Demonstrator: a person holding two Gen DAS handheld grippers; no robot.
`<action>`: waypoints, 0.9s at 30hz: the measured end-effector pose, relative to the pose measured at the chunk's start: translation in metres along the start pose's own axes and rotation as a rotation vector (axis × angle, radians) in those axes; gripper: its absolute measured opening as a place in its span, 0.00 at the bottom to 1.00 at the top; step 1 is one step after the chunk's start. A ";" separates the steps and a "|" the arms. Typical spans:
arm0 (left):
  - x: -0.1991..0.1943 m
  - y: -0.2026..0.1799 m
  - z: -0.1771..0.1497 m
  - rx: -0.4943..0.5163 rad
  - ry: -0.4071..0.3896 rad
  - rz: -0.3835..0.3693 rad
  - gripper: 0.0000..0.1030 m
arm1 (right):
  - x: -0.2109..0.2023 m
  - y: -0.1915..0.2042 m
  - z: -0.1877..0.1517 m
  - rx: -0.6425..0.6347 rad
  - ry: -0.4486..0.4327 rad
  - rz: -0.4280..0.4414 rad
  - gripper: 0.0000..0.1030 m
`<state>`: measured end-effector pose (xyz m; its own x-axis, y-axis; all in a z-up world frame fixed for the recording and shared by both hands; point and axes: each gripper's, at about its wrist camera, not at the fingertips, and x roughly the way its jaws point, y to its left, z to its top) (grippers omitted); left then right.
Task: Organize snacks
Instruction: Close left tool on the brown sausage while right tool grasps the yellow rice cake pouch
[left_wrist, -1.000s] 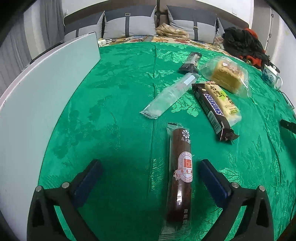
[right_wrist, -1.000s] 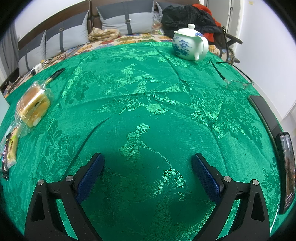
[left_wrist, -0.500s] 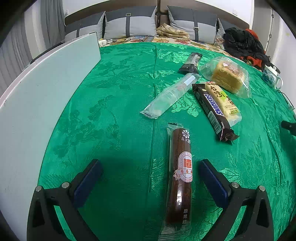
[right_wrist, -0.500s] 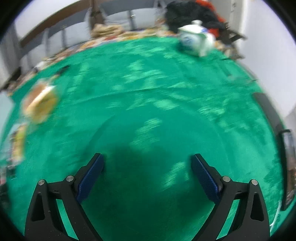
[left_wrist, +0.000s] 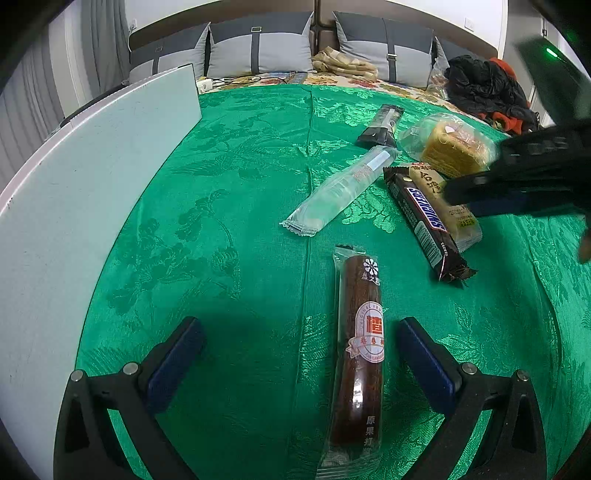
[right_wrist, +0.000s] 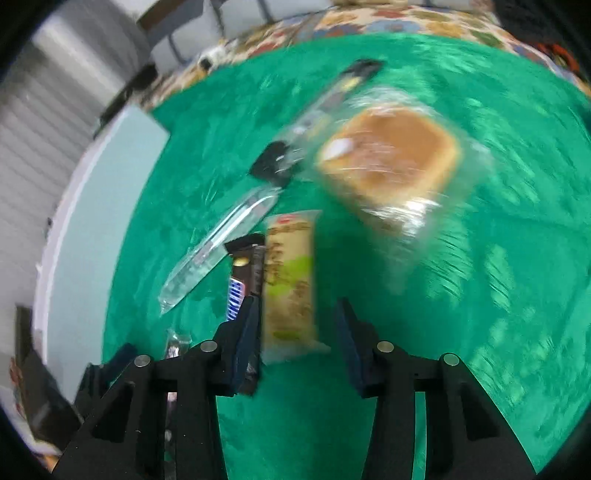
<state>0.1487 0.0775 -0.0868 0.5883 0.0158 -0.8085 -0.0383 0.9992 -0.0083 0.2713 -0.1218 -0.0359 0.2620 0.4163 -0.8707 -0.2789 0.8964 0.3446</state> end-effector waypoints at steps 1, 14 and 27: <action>0.000 0.000 0.000 0.000 0.000 0.000 1.00 | 0.005 0.009 0.002 -0.032 0.009 -0.023 0.46; -0.001 0.000 -0.001 0.000 0.000 0.000 1.00 | 0.012 0.015 -0.010 -0.136 0.088 -0.074 0.30; -0.001 0.000 -0.001 0.000 -0.001 -0.001 1.00 | -0.010 -0.008 -0.012 -0.068 0.139 -0.104 0.51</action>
<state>0.1477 0.0773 -0.0867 0.5891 0.0151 -0.8079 -0.0381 0.9992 -0.0092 0.2597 -0.1353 -0.0341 0.1641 0.2930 -0.9419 -0.3200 0.9190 0.2302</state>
